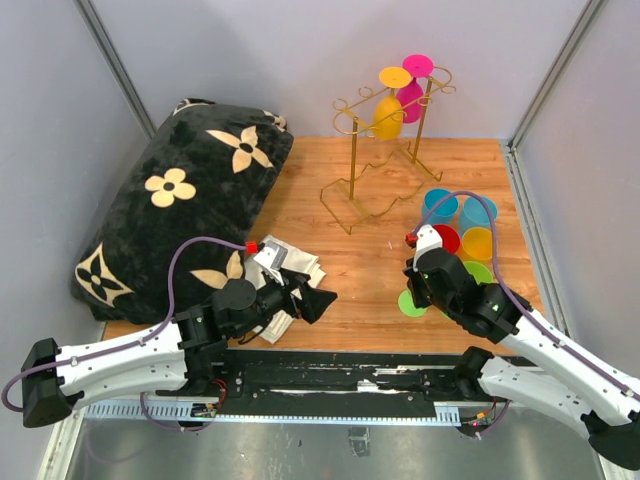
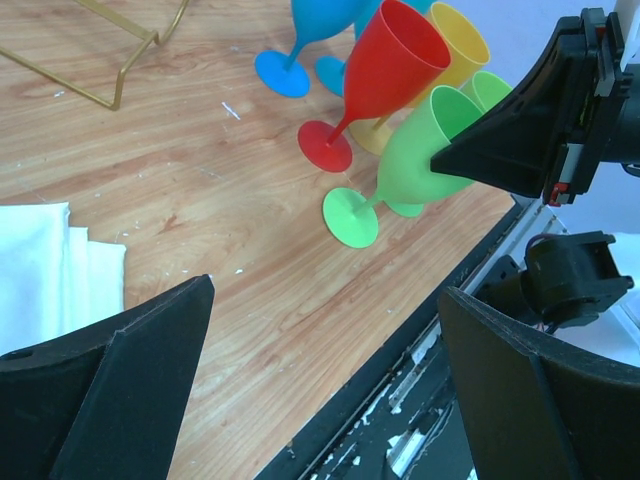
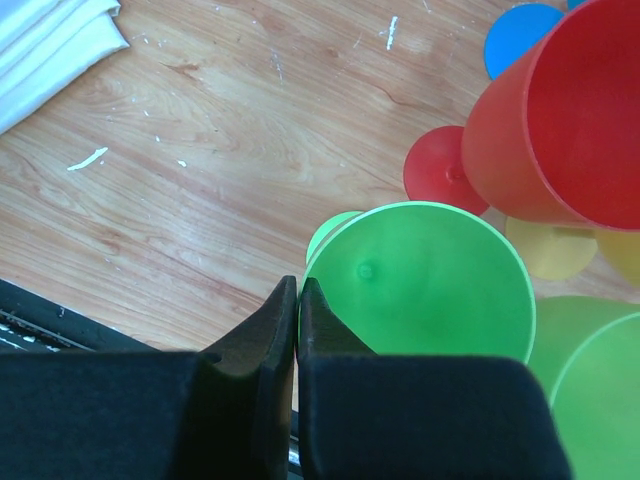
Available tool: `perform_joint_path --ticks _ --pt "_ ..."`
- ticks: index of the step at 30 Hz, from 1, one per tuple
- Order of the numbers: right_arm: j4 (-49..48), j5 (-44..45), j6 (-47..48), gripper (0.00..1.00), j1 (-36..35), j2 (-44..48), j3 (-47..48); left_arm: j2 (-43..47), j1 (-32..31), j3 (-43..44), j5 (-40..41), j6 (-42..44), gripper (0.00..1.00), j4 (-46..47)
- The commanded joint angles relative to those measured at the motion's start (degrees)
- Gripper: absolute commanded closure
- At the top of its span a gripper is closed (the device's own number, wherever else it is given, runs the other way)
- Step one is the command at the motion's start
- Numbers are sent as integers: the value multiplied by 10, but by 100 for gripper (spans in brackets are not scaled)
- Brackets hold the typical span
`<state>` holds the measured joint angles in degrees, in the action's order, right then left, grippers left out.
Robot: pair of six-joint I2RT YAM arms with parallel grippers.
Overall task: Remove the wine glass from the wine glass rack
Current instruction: Place the wine glass at the center of the board.
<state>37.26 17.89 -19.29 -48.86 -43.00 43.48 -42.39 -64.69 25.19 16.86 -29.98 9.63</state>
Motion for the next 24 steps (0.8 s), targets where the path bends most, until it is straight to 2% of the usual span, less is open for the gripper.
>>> perform_joint_path --ticks 1,12,24 --pt "22 29 0 99 0 8 18 -3 2 21 3 4 0 -2" --pt "26 30 1 99 8 7 14 -7 2 27 2 5 0 -12" --pt "34 40 0 90 10 7 14 -10 2 27 4 7 0 -12"
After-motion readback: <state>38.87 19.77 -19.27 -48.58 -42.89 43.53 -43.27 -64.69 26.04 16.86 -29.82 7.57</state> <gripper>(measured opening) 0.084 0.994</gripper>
